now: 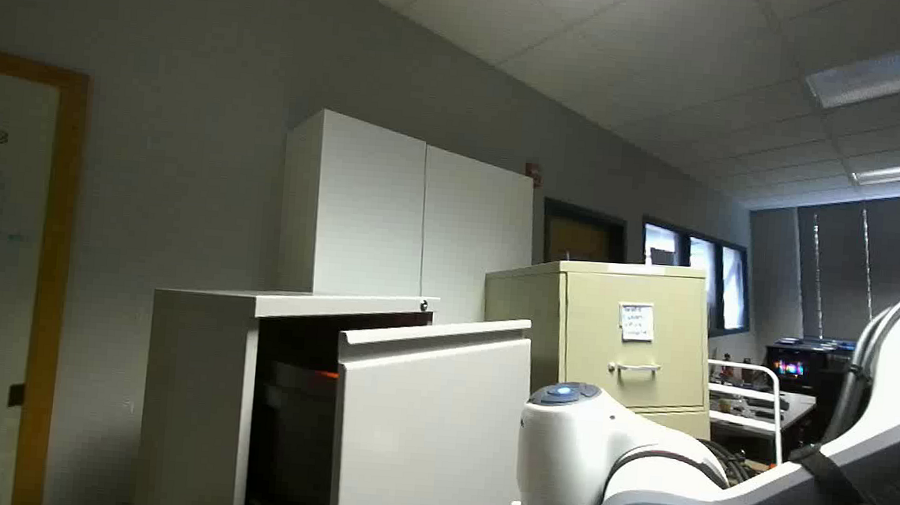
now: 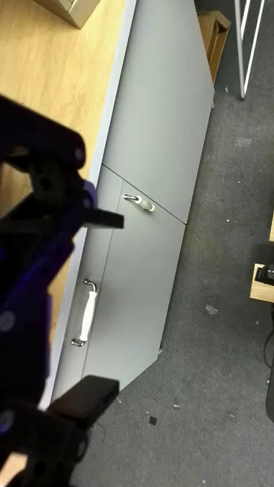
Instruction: Close the top drawer of the left cabinet
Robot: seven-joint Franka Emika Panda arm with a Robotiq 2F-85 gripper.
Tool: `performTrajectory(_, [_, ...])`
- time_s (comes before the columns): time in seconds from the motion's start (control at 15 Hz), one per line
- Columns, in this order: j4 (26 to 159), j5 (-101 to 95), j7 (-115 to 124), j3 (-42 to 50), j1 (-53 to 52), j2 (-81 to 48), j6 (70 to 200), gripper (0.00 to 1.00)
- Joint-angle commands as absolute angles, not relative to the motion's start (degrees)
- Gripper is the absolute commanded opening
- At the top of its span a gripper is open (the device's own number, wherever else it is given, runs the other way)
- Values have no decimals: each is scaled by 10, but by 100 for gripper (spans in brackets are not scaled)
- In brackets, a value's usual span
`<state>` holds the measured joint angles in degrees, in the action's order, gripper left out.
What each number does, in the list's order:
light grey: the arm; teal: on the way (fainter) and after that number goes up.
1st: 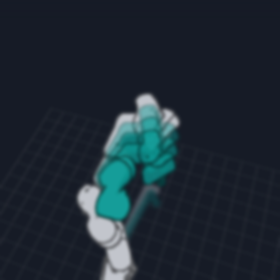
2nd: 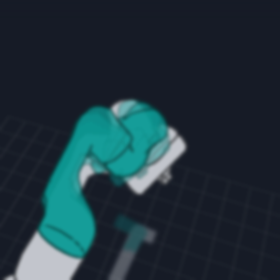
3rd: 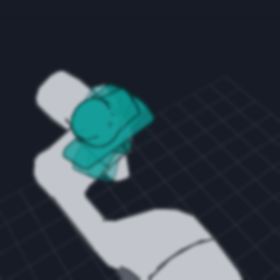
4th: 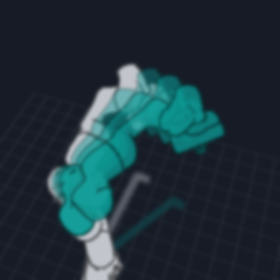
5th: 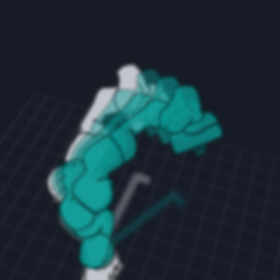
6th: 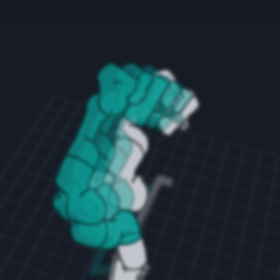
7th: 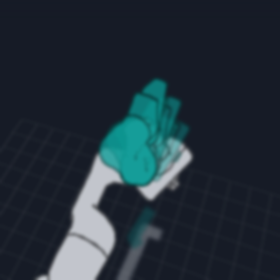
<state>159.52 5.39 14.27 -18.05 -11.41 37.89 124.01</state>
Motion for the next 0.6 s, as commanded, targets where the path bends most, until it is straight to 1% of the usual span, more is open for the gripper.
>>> performTrajectory(0.0, [1594, 48, 147, -173, -121, 378, 1239, 100])
performTrajectory(0.53, [1593, 39, 152, -177, -116, 379, 1247, 100])
